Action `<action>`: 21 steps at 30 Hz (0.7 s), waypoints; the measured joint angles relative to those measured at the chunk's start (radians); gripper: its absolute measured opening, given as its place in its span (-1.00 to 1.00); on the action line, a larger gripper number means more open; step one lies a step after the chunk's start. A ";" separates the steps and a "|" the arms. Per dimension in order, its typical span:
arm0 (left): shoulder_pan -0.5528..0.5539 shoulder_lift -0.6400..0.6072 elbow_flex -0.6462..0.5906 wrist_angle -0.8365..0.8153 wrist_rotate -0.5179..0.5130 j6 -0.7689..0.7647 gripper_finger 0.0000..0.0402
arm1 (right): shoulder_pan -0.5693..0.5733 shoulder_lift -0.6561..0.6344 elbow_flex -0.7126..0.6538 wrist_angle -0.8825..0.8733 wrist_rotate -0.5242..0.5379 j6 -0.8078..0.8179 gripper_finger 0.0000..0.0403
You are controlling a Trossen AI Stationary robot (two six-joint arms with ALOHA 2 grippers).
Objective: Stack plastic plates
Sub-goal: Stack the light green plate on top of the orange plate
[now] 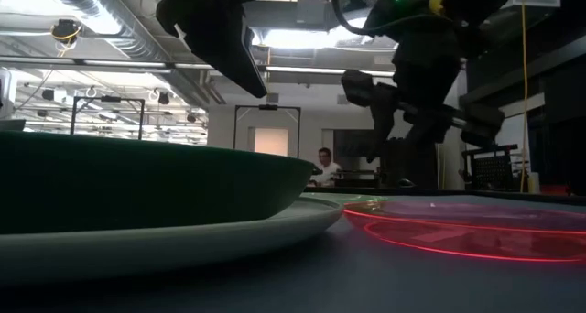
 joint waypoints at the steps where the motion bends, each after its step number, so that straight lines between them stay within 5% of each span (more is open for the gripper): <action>1: 0.000 0.000 0.000 0.000 0.000 0.000 -0.53 | 0.013 0.000 -0.003 0.000 0.029 -0.001 -0.48; 11: 0.000 0.000 0.000 0.000 0.000 0.000 -0.53 | 0.060 0.000 -0.042 -0.003 0.141 -0.003 -0.48; 21: 0.000 0.000 0.000 0.000 0.000 0.000 -0.53 | 0.057 0.027 -0.042 0.008 0.145 -0.004 -0.48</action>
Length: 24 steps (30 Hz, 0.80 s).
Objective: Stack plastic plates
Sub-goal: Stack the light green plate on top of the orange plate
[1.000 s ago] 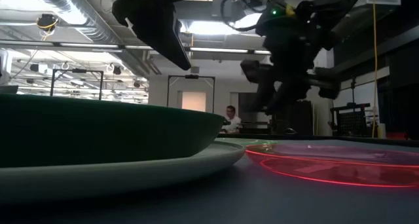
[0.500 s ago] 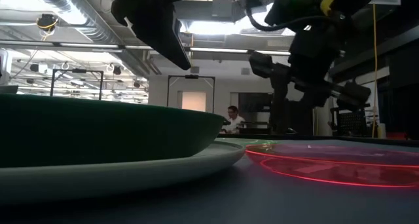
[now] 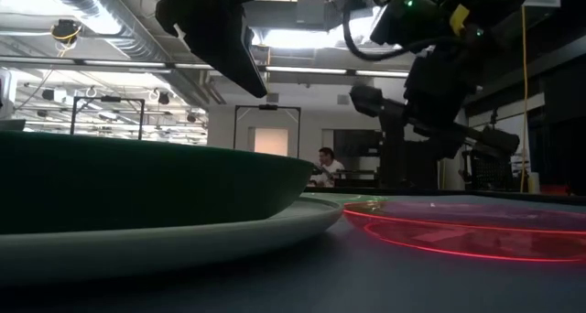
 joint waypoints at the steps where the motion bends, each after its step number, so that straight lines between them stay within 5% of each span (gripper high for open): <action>1: 0.000 0.000 0.000 0.000 0.000 0.000 -0.53 | 0.000 0.010 0.000 0.007 0.000 -0.004 -0.48; 24: 0.000 0.000 0.000 0.006 0.000 0.000 -0.53 | 0.001 0.133 0.003 0.164 0.052 -0.070 -0.49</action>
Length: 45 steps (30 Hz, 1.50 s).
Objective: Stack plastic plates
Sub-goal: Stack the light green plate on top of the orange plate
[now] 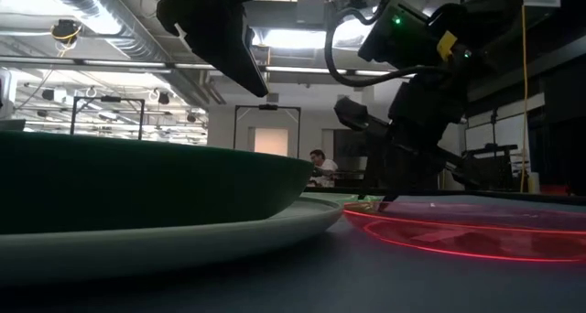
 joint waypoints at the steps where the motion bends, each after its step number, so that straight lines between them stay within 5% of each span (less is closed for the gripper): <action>1: 0.000 0.000 0.000 0.000 0.000 0.000 -0.53 | 0.000 0.000 0.000 0.000 0.001 0.000 -0.49; 13: 0.002 0.000 0.000 0.000 0.000 0.000 -0.53 | 0.000 0.004 -0.002 0.004 0.008 0.001 -0.98; 30: 0.013 0.000 0.000 0.000 0.000 0.000 -0.53 | -0.005 0.004 0.081 -0.009 0.050 0.003 -1.00; 45: 0.061 0.000 0.000 0.000 -0.001 0.000 -0.53 | -0.157 0.003 0.189 -0.018 -0.011 0.199 -1.00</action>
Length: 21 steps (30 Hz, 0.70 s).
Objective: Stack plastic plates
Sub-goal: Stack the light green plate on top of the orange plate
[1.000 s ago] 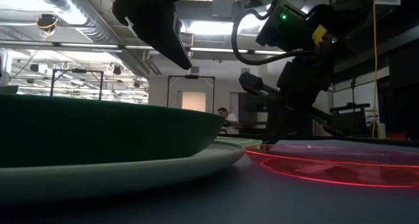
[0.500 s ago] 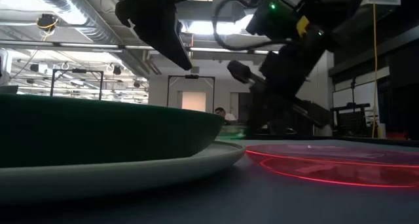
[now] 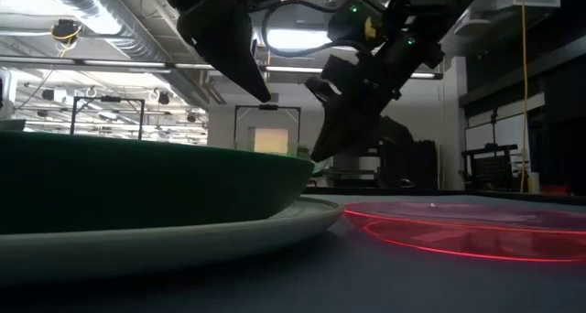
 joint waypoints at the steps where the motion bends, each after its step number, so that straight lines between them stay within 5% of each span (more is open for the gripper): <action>1: 0.004 0.000 0.000 0.000 0.000 0.000 -0.53 | -0.006 0.000 0.004 0.000 -0.023 0.016 -1.00; 21: 0.075 0.000 0.000 -0.068 0.001 0.009 -0.53 | -0.021 -0.002 0.056 0.007 -0.183 0.068 -1.00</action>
